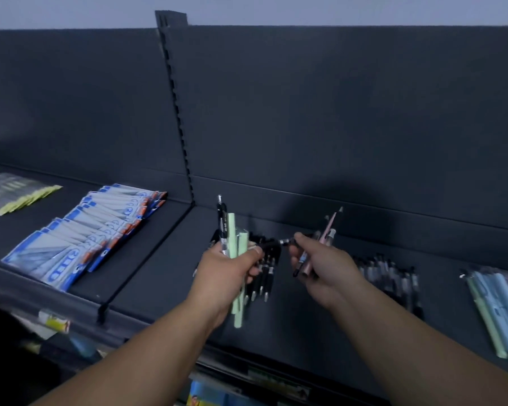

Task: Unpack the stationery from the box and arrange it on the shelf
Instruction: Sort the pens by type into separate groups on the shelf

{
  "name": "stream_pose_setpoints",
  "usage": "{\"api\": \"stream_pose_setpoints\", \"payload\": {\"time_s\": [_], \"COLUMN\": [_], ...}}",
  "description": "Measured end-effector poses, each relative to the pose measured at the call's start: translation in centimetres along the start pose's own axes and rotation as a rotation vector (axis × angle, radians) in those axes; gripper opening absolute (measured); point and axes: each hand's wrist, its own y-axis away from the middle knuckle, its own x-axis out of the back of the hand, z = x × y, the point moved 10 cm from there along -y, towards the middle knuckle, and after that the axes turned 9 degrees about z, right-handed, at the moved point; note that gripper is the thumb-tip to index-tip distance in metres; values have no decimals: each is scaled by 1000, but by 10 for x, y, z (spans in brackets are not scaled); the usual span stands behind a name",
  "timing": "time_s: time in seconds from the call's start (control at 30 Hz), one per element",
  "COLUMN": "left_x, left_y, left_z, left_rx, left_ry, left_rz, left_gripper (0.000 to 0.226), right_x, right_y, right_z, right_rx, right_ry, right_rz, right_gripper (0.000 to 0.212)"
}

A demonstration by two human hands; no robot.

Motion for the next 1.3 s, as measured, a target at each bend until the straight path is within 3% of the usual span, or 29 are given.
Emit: {"api": "stream_pose_setpoints", "payload": {"time_s": [0.17,0.3,0.43,0.67,1.0,1.13,1.3], "left_x": [24,55,68,62,45,37,32], "left_y": [-11,-31,-41,-46,-49,-49,-51], "left_z": [-11,-23,-37,-37,-30,-19,-5], "left_rx": [84,227,373,388,392,361,321], "left_ry": [-133,13,149,234,272,384,528], "left_rz": [-100,-24,-26,-133,-224,-197,-126], "left_gripper": [19,19,20,18,29,28,25], "right_x": [-25,-36,-47,-56,-50,-65,-80], "right_y": [-15,-29,-34,-34,-20,3,25], "right_z": [0,8,21,22,12,20,52], "right_rx": [109,207,225,289,382,304,181], "right_ry": [124,461,613,660,596,519,609], "right_rz": [37,6,5,13,33,-103,-309], "right_gripper": [11,15,19,26,14,22,23]}}
